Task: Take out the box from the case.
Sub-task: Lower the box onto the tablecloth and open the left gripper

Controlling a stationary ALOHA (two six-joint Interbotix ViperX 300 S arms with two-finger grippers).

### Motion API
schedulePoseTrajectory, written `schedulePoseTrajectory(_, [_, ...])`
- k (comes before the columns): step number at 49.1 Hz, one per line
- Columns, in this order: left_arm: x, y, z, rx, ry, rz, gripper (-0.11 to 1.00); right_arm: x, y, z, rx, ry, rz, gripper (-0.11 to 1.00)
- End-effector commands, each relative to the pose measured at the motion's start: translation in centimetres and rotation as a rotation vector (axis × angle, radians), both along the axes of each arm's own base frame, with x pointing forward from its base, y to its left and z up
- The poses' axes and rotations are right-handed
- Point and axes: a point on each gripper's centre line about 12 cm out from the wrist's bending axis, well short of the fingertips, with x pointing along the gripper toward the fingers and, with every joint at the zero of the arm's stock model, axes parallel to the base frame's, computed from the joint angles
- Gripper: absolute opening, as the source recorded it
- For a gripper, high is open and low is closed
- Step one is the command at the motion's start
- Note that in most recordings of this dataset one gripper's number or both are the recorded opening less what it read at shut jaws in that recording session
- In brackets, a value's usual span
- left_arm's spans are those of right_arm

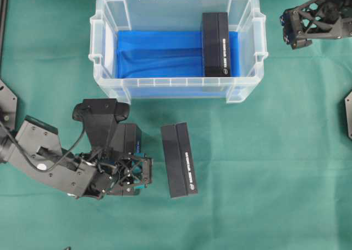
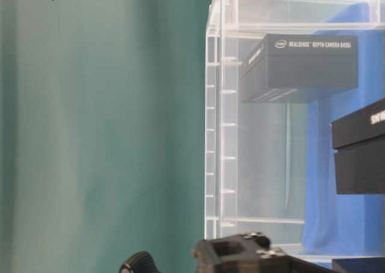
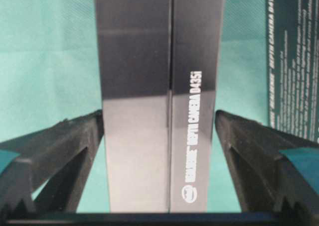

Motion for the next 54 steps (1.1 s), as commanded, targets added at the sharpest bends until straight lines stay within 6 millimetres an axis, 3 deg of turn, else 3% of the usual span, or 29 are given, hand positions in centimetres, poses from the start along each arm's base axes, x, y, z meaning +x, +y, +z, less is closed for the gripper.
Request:
schedulePoseTrajectory(1, [0.2,0.0,2.3,-0.027,-0.061,0.004,1.00,0.1,0.0,0.5,-0.010,-0.016,0.003,0.93])
schedulePoseTrajectory(13, [0.0,0.7,6.3,-0.081,-0.121,0.046,1.00,0.1,0.0,0.5,-0.011,-0.020,0.004,0.93])
schedulePoseTrajectory(26, [-2.1,2.3,12.8,-0.073,-0.130,0.088,1.00,0.1,0.0,0.6,-0.011,-0.020,0.002,0.93])
schedulePoseTrajectory(31, [-2.5,2.4,14.5,-0.072,-0.132,0.091,1.00,0.1,0.0,0.5,-0.011,-0.020,0.004,0.93])
schedulePoseTrajectory(45, [-2.4,2.6,14.9,-0.057,-0.130,0.038,1.00,0.1,0.0,0.5,-0.011,-0.019,0.004,0.93])
schedulePoseTrajectory(54, [-3.6,2.5,14.5,-0.050,-0.115,0.011,1.00,0.1,0.0,0.5,-0.010,-0.017,0.004,0.93])
